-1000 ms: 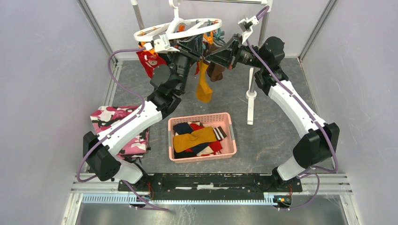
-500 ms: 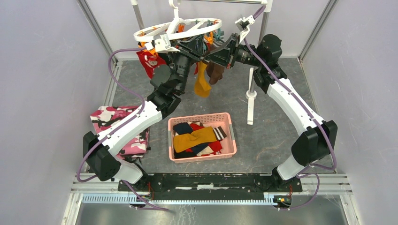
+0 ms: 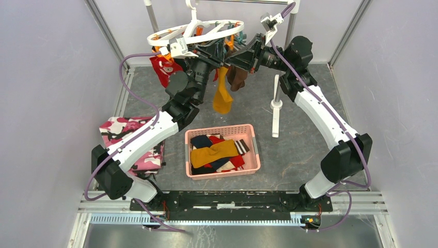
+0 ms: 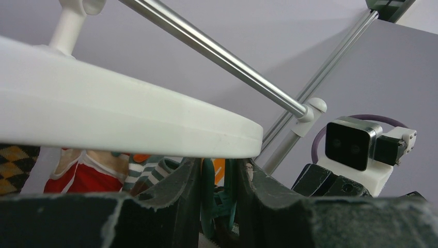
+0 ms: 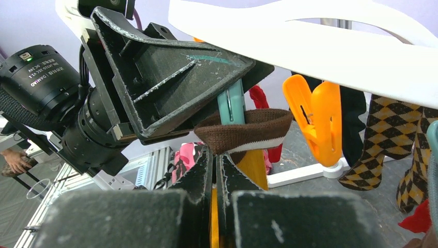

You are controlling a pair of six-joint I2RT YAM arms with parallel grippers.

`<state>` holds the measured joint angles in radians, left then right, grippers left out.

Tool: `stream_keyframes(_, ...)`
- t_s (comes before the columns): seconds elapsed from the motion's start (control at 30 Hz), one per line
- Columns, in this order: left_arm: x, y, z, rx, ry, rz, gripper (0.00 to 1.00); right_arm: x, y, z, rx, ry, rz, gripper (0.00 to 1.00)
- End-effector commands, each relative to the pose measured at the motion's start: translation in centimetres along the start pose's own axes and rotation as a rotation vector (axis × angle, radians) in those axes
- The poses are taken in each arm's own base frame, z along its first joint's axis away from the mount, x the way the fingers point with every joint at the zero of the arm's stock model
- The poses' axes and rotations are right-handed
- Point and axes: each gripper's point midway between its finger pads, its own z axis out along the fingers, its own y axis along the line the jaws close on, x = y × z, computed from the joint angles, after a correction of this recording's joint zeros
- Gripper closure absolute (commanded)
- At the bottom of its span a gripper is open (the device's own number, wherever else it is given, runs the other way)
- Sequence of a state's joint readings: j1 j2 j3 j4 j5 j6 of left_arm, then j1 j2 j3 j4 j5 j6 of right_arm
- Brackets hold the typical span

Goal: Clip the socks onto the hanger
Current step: Clamp the sock onto the hanger.

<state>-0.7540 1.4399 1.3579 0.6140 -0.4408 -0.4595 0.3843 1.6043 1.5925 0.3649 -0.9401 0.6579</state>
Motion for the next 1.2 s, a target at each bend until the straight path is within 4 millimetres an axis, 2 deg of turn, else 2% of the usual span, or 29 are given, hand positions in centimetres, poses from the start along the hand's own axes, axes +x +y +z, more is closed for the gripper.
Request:
stream_keyframes(0.0,-2.0,-1.0,-0.1,0.020,-0.042,-0.061,0.75,-1.2,0.7,0.1,-0.009,-0.028,-0.035,1.00)
stream_keyframes(0.2,-2.1,-1.0,-0.3,0.020,-0.043,-0.067,0.52,-0.8,0.3,0.0,0.002,-0.021,-0.030,1.00)
stream_keyframes(0.33,-2.3,-1.0,-0.5,0.021,-0.043,-0.069,0.40,-0.6,0.3,0.0,0.002,-0.019,-0.034,0.96)
stream_keyframes(0.47,-2.5,-0.9,-0.8,0.020,-0.043,-0.069,0.34,-0.4,0.3,-0.2,0.005,-0.015,-0.037,0.83)
stream_keyframes(0.57,-2.6,-0.7,-1.4,0.021,-0.035,-0.064,0.29,0.0,0.3,-0.4,0.008,-0.005,-0.046,0.62)
stream_keyframes(0.67,-2.3,-0.7,-2.2,0.034,-0.008,-0.053,0.25,0.8,0.3,-0.8,0.021,0.017,-0.070,0.49)
stream_keyframes(0.9,-0.8,-0.8,-5.6,0.114,0.133,0.021,0.22,4.2,-0.4,-3.1,0.082,0.101,-0.173,0.29)
stream_keyframes(1.0,-0.2,-0.7,-7.6,0.163,0.183,0.058,0.19,6.2,-1.0,-4.3,0.105,0.157,-0.232,0.25)
stream_keyframes(1.17,1.2,-0.8,-11.5,0.278,0.296,0.150,0.16,9.9,-0.6,-6.8,0.072,0.287,-0.393,0.22)
